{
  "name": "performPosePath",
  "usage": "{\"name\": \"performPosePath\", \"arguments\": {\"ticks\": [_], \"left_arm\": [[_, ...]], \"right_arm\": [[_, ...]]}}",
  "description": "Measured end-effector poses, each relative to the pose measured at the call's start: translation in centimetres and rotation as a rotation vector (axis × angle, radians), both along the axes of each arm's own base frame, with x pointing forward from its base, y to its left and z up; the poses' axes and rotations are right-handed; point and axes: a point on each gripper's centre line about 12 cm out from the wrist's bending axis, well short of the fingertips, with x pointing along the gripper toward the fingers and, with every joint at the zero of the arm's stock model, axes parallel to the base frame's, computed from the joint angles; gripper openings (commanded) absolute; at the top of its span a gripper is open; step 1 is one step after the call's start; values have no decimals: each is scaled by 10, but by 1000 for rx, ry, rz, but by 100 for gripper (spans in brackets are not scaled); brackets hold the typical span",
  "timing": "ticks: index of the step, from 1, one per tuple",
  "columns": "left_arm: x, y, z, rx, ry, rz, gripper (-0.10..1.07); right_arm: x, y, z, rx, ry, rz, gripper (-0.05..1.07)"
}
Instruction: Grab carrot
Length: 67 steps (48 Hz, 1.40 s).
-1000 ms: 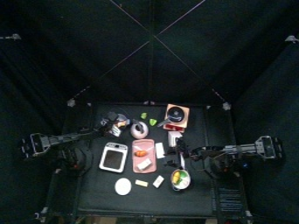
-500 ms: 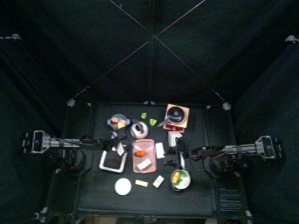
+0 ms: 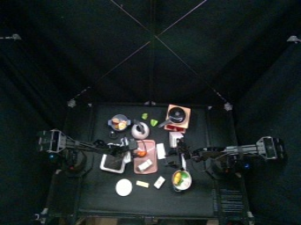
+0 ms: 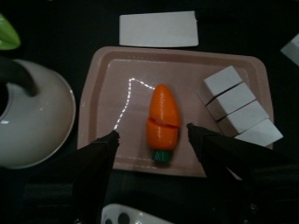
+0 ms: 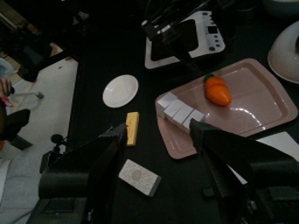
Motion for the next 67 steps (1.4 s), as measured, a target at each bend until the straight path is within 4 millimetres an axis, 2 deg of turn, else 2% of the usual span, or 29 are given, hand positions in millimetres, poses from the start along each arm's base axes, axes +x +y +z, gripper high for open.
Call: {"name": "performPosePath", "arguments": {"ticks": [9, 33, 67], "left_arm": [[13, 0, -5, 1, 6, -4, 97], [12, -1, -32, -42, 76, 34, 97], [12, -2, -33, -41, 81, 36, 95]], "right_arm": [[0, 0, -1, -1, 2, 1, 91], [-1, -1, -1, -3, 3, -3, 91], [-1, -2, -3, -2, 8, -6, 91]]}}
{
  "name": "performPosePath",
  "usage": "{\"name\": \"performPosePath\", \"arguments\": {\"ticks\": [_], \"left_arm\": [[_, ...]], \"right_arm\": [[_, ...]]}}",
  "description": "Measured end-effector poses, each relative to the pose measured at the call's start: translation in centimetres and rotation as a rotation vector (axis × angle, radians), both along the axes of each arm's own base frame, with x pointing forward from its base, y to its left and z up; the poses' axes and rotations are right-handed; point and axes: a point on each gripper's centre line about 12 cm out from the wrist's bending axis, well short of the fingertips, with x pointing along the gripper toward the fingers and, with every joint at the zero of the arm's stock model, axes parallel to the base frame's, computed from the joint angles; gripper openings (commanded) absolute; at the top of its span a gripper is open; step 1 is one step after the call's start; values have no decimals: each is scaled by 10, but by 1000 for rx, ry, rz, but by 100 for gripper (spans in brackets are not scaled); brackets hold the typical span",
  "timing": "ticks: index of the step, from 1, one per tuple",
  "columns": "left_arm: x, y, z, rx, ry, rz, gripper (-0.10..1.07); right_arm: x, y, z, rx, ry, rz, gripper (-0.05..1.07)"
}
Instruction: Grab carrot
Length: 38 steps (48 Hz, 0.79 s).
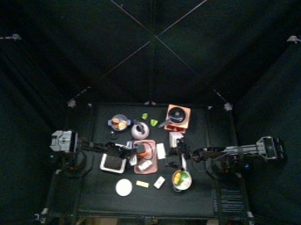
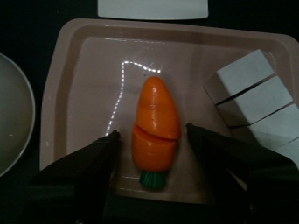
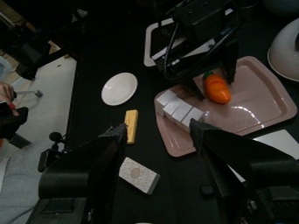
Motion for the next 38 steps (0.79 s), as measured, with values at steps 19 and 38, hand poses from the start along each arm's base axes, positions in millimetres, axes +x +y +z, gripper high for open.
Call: {"name": "performPosePath", "arguments": {"ticks": [19, 38], "left_arm": [[1, -5, 1, 3, -1, -11, 95], [2, -5, 1, 4, 0, -12, 81]], "right_arm": [[-1, 0, -1, 2, 3, -1, 91], [-1, 0, -1, 0, 3, 0, 91]]}}
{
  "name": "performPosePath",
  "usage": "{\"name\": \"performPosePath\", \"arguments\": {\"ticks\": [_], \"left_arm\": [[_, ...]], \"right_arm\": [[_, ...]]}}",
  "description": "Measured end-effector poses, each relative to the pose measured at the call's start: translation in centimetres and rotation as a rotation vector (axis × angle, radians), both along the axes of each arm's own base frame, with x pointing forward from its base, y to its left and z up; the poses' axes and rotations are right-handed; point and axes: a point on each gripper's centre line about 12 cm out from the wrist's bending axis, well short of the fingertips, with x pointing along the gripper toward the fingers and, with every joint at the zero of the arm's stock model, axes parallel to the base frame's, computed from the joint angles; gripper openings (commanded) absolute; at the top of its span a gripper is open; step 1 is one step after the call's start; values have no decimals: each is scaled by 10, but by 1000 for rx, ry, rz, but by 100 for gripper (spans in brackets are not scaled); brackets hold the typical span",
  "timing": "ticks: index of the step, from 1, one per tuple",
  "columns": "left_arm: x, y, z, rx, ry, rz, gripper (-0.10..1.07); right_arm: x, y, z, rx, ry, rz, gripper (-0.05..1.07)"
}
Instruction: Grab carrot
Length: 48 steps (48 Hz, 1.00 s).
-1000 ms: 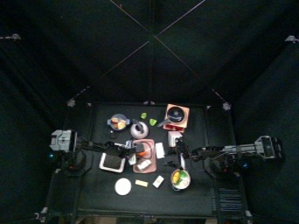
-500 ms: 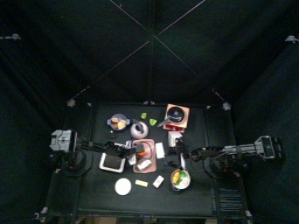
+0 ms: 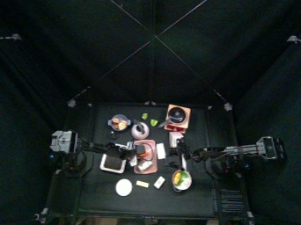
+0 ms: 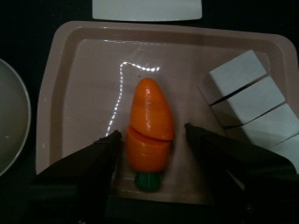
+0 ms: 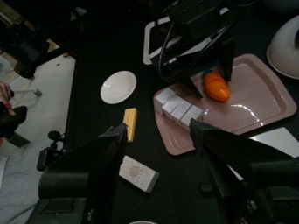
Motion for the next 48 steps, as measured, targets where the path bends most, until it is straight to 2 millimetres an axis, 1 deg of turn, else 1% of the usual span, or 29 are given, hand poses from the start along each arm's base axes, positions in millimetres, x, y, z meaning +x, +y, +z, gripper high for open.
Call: {"name": "performPosePath", "arguments": {"ticks": [4, 11, 17, 25, 48], "left_arm": [[0, 0, 0, 0, 0, 0, 74], [0, 3, 1, 20, 9, 20, 68], [-1, 5, 8, 42, 8, 46, 68], [-3, 3, 16, 64, 3, 63, 68], [-3, -1, 17, 63, 4, 61, 68]], "right_arm": [[0, 0, 0, 0, 0, 0, 91], [0, 0, 0, 0, 0, 0, 91], [0, 0, 0, 0, 0, 0, 91], [0, 0, 0, 0, 0, 0, 91], [0, 0, 0, 0, 0, 0, 91]]}}
